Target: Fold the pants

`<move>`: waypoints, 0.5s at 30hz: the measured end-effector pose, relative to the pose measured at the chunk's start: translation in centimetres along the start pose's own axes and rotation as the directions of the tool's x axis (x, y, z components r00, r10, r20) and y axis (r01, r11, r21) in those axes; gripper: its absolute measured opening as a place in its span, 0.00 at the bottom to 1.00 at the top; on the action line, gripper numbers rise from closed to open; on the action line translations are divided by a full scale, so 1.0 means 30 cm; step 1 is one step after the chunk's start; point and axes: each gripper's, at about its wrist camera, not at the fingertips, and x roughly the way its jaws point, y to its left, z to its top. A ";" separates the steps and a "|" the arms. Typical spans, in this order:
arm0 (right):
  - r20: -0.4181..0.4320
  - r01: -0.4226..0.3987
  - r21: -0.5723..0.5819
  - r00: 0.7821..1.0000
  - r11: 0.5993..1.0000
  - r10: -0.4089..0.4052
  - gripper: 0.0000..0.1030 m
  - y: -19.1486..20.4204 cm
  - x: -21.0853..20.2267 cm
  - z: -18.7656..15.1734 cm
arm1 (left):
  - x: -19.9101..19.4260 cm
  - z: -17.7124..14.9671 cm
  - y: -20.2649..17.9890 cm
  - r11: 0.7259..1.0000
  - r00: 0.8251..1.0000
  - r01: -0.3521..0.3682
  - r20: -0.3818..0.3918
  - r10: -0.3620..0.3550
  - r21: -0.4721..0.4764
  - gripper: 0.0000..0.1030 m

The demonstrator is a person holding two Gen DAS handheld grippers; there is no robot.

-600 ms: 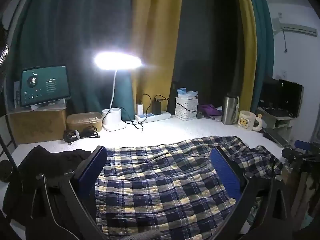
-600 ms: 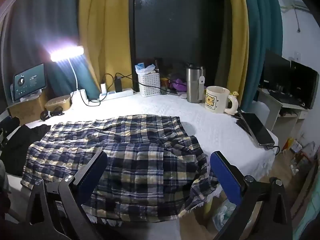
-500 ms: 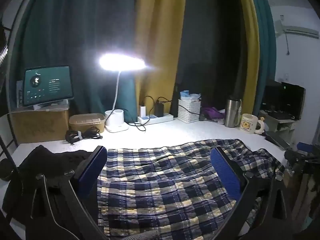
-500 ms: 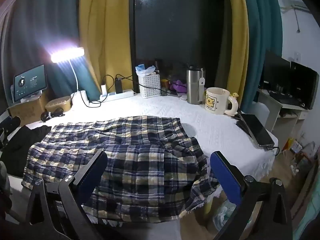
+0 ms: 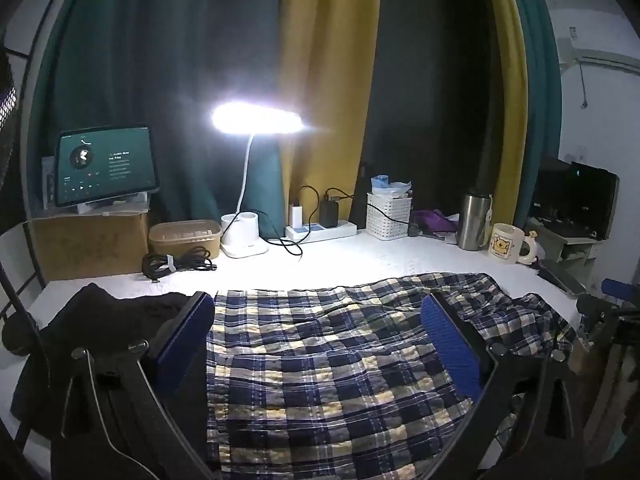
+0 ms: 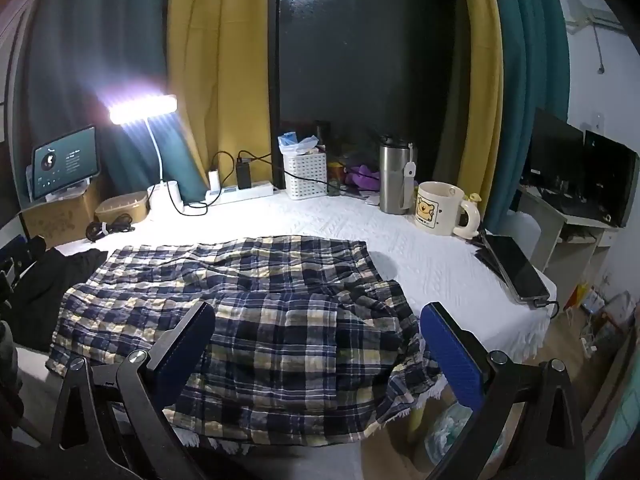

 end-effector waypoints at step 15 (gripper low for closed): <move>-0.001 0.003 -0.002 1.000 1.000 -0.003 1.00 0.005 -0.001 -0.004 | -0.002 -0.001 0.008 1.000 1.000 0.010 -0.009 -0.010 -0.005 0.99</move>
